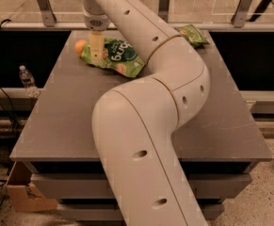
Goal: Move green rice chip bag near orange
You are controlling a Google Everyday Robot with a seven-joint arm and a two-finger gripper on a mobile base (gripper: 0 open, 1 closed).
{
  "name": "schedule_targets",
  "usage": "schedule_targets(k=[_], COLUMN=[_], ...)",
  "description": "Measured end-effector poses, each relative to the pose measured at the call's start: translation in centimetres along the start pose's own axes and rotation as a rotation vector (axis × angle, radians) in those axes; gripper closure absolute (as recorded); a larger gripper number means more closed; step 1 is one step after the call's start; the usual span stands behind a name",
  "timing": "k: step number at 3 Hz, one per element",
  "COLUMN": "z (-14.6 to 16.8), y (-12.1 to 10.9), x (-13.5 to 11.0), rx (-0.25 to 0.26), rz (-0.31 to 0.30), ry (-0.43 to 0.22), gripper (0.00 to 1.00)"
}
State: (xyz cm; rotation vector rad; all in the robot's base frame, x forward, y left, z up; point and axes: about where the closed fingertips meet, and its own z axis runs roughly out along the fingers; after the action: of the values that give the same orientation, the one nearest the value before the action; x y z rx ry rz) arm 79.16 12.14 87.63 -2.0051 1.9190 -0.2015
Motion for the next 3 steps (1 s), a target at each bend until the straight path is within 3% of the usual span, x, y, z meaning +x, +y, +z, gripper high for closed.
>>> schedule_targets(k=[1,2,3], z=[0.1,-1.6,-4.6], y=[0.0,0.2,0.9], x=[-0.1,1.9,5.6], rx=[0.001,0.017,0.053], rz=[0.000,0.016,0.068], ry=[-0.004,-0.022,-0.054], gripper=[0.00,0.00,0.00])
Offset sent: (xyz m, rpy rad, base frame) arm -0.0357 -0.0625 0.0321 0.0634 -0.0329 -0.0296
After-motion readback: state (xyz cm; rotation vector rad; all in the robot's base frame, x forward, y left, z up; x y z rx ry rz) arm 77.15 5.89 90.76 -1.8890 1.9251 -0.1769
